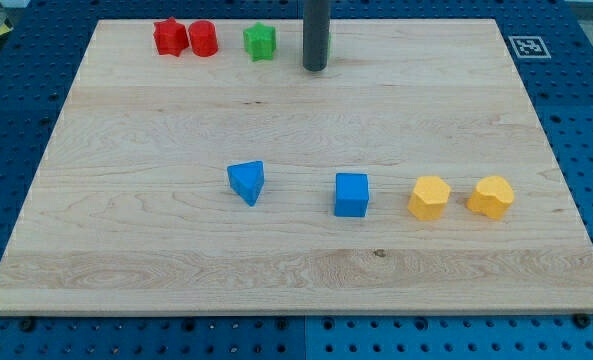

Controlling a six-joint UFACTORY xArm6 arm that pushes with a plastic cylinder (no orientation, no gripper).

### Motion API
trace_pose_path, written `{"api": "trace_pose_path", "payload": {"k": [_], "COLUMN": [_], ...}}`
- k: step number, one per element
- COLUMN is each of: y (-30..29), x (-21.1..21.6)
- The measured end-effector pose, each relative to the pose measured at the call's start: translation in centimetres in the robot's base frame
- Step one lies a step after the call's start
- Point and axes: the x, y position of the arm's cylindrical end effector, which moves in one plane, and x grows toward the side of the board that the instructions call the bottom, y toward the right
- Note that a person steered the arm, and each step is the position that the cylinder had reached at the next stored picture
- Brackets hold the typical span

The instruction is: Place the blue triangle right to the green circle

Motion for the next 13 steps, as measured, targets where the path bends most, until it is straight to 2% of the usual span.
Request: {"api": "trace_pose_path", "payload": {"k": [1, 2, 3, 4, 5, 6, 9, 10, 12, 13], "y": [0.0, -2.4, -7.5, -13.5, -17.1, -15.6, -3.1, -2.3, -5.9, -9.0], "x": [1.5, 5.7, 8.8, 13.9, 21.1, 23.5, 22.1, 21.0, 25.8, 24.0]}}
